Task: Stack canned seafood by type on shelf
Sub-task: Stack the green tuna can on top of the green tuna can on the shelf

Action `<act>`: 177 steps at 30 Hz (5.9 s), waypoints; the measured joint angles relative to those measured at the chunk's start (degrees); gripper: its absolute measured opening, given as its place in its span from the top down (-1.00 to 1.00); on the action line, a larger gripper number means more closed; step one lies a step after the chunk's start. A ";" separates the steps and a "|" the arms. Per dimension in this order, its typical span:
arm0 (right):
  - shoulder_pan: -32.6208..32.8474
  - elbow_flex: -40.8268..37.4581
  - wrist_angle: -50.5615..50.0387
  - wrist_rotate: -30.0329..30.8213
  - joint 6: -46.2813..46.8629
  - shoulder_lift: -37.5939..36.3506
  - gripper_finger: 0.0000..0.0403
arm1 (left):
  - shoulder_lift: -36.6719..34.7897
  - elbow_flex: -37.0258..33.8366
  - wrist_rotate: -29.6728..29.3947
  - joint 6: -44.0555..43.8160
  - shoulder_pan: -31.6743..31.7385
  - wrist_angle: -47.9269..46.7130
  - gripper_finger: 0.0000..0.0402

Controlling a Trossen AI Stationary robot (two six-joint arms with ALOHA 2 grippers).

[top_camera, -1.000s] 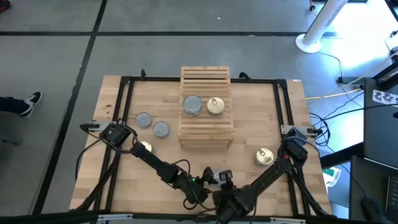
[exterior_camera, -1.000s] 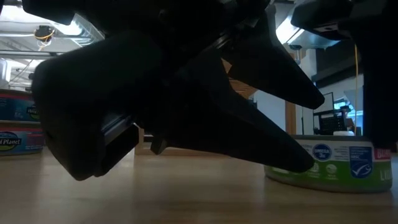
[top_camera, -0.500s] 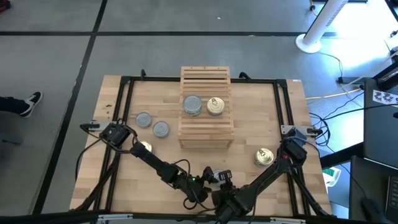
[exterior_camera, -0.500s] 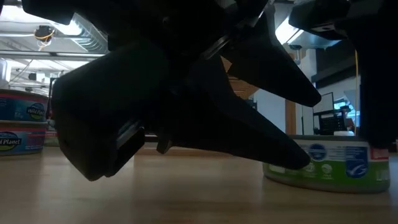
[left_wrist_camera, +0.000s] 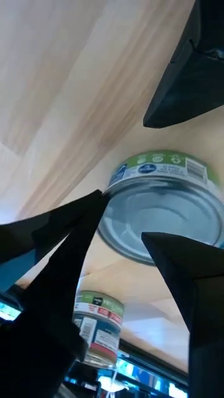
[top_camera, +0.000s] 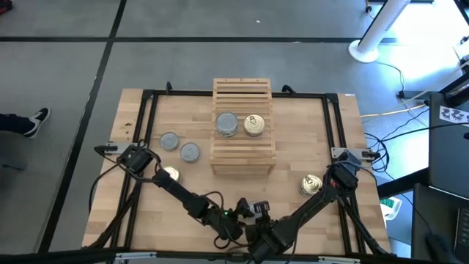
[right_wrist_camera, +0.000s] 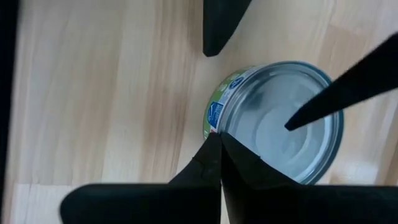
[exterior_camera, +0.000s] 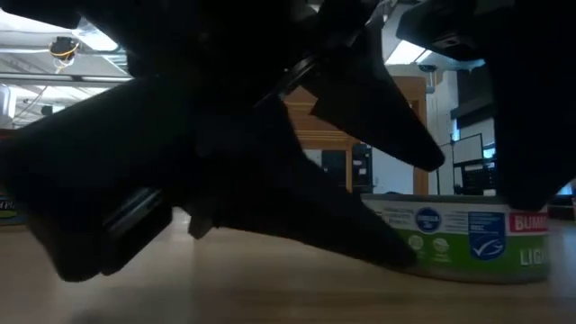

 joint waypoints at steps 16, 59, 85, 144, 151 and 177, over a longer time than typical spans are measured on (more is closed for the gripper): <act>-0.35 3.85 -1.34 -0.96 -0.34 -0.26 1.00 | 0.00 0.00 -6.99 1.23 -1.41 -1.38 -0.42; -2.33 4.85 0.42 -5.09 -1.67 -0.35 1.00 | 0.00 0.00 -7.89 -4.61 -3.46 -1.58 -0.42; -3.38 4.87 1.66 -6.95 -3.56 -0.37 1.00 | 0.00 0.00 -8.94 -6.28 -4.36 -1.79 -0.42; -3.71 4.87 0.11 -7.82 -7.95 -1.18 1.00 | -0.02 -0.02 -9.16 -4.42 -4.77 -2.63 -0.42; -3.73 4.87 1.03 -6.59 -7.78 -2.61 1.00 | -0.02 -0.03 -12.18 -1.84 -4.89 -1.73 -0.42; -3.68 4.87 0.75 -6.83 -6.35 -2.62 1.00 | -0.02 -0.04 -12.43 -1.04 -4.73 -1.91 0.19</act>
